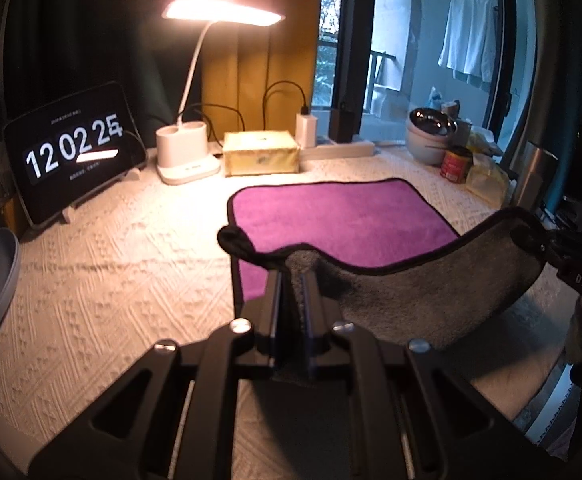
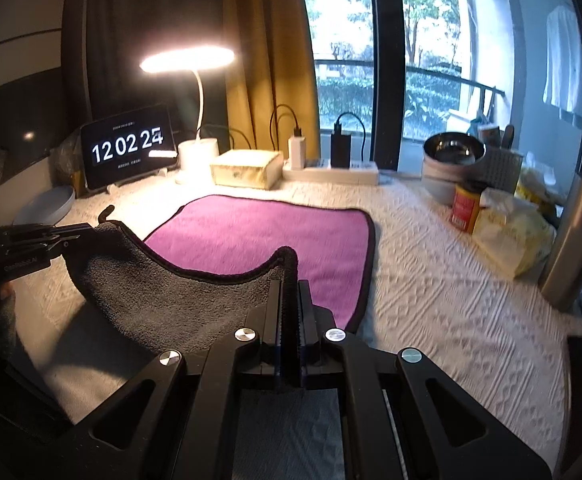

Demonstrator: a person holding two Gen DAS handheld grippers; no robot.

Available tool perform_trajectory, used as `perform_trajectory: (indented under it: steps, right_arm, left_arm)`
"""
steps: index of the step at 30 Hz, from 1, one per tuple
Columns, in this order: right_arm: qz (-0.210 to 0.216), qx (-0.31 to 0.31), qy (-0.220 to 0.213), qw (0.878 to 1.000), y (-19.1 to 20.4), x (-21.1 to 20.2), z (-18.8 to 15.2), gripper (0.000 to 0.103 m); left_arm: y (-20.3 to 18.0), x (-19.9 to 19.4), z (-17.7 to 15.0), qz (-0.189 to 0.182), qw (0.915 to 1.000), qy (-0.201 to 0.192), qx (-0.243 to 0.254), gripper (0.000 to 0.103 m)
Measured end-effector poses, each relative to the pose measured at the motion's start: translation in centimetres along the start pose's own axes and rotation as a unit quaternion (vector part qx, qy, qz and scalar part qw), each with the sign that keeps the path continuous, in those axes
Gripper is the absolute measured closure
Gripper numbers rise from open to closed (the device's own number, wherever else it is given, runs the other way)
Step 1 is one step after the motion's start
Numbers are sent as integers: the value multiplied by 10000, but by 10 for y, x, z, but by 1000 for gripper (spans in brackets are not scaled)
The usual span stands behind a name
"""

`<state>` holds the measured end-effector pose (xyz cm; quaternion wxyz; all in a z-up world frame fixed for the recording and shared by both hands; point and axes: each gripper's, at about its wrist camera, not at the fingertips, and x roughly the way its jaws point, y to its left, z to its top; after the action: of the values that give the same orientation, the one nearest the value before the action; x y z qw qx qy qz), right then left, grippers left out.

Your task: Fold towel

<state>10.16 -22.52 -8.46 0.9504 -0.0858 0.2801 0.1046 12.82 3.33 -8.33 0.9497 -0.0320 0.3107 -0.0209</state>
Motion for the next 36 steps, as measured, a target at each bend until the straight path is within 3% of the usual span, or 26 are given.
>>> perform_trajectory:
  steps: [36]
  right_arm:
    - [-388, -267, -594, 9971, -30, 64, 87, 97]
  left_arm:
    - [17, 49, 88, 208, 9970, -702, 256, 93]
